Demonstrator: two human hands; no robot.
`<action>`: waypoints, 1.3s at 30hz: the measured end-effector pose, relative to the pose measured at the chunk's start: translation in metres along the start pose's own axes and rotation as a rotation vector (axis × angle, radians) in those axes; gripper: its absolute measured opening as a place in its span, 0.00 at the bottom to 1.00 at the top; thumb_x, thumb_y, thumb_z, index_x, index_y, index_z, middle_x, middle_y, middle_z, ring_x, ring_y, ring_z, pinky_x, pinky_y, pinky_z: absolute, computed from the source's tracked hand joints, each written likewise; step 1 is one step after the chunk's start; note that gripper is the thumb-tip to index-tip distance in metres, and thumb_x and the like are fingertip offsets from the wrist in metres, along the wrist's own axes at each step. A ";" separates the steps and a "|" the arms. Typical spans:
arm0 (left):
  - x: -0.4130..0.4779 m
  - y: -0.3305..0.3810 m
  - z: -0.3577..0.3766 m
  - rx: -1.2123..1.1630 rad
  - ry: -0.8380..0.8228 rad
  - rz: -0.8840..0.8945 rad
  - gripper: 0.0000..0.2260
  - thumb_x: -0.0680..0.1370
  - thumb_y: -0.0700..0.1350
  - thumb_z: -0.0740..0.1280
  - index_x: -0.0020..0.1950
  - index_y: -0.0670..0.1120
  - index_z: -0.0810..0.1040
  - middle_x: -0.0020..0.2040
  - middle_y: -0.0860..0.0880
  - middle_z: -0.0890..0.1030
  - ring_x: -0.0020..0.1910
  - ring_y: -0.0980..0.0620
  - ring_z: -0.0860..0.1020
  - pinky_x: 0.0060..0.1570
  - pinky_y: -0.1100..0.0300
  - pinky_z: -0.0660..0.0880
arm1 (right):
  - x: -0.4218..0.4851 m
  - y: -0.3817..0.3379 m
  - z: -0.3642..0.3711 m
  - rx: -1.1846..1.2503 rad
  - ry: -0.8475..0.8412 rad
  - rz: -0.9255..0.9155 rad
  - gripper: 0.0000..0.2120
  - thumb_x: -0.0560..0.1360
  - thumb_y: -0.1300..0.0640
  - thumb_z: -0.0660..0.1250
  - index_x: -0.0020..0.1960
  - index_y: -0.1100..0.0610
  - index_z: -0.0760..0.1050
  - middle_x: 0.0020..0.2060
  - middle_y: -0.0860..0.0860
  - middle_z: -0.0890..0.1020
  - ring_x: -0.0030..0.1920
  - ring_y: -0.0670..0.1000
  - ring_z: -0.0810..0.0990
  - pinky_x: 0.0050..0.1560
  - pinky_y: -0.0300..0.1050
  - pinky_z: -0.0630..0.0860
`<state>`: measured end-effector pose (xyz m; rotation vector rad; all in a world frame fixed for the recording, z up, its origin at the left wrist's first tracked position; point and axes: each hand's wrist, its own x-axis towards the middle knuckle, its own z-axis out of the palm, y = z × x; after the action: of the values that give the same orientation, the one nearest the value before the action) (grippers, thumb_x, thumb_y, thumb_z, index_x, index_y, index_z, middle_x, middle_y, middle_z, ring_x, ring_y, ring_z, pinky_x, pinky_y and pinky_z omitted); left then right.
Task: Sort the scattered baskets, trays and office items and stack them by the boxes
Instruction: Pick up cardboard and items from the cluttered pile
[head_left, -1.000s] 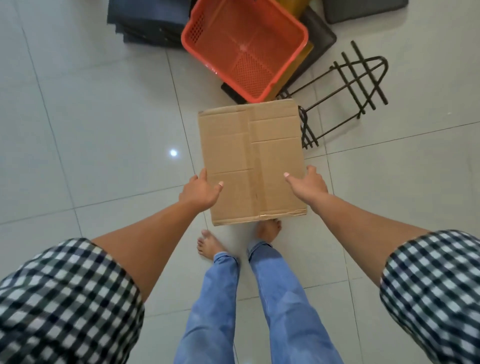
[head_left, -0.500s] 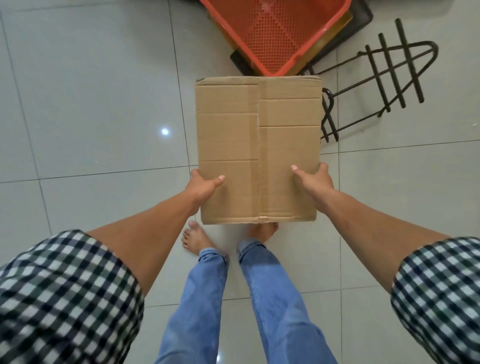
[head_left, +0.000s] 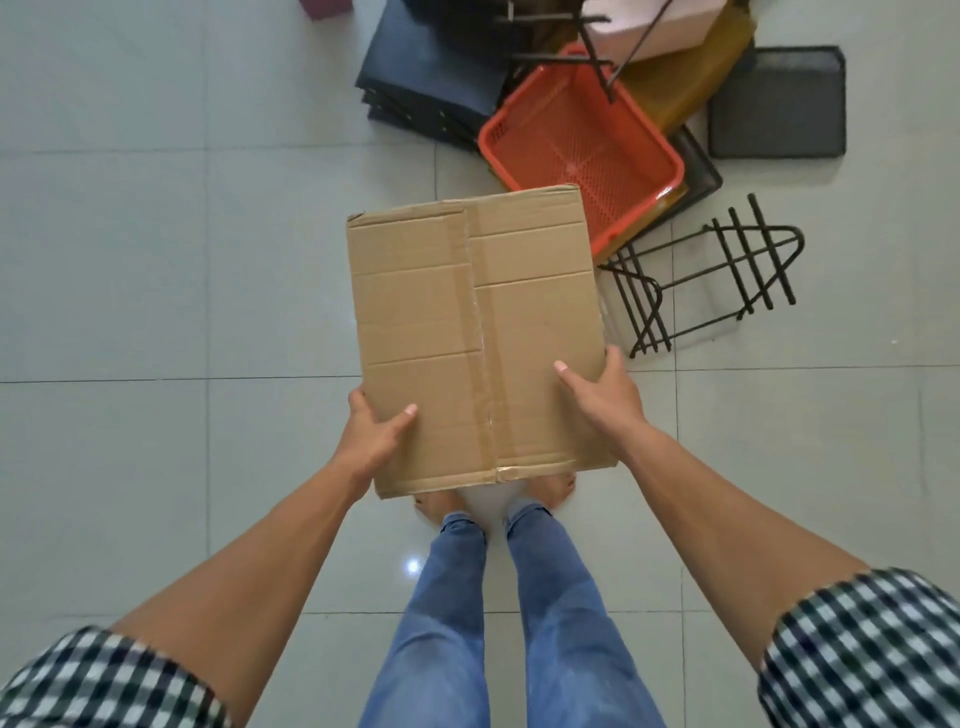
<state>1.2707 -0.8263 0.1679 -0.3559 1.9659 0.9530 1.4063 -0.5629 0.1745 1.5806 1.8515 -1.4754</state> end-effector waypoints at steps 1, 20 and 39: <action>-0.010 0.009 -0.014 0.007 0.013 0.028 0.30 0.78 0.51 0.72 0.74 0.50 0.59 0.66 0.51 0.74 0.60 0.50 0.76 0.58 0.54 0.72 | -0.012 -0.014 -0.002 -0.030 0.003 -0.037 0.31 0.76 0.42 0.72 0.72 0.52 0.65 0.66 0.50 0.77 0.64 0.55 0.77 0.67 0.57 0.74; -0.158 0.097 -0.229 -0.004 0.346 0.424 0.41 0.71 0.59 0.77 0.77 0.51 0.60 0.68 0.51 0.75 0.64 0.47 0.76 0.65 0.47 0.74 | -0.200 -0.213 0.042 -0.082 0.119 -0.457 0.45 0.63 0.36 0.80 0.71 0.46 0.62 0.63 0.48 0.77 0.61 0.54 0.78 0.58 0.48 0.74; -0.145 0.130 -0.387 -0.201 0.710 0.269 0.45 0.67 0.60 0.79 0.77 0.50 0.60 0.69 0.48 0.76 0.64 0.44 0.76 0.64 0.45 0.74 | -0.180 -0.429 0.178 -0.319 -0.180 -0.700 0.40 0.63 0.32 0.78 0.66 0.43 0.62 0.58 0.46 0.76 0.57 0.53 0.78 0.61 0.57 0.78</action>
<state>1.0445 -1.0436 0.4670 -0.6172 2.6104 1.3276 1.0351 -0.7540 0.4465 0.6489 2.5028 -1.3920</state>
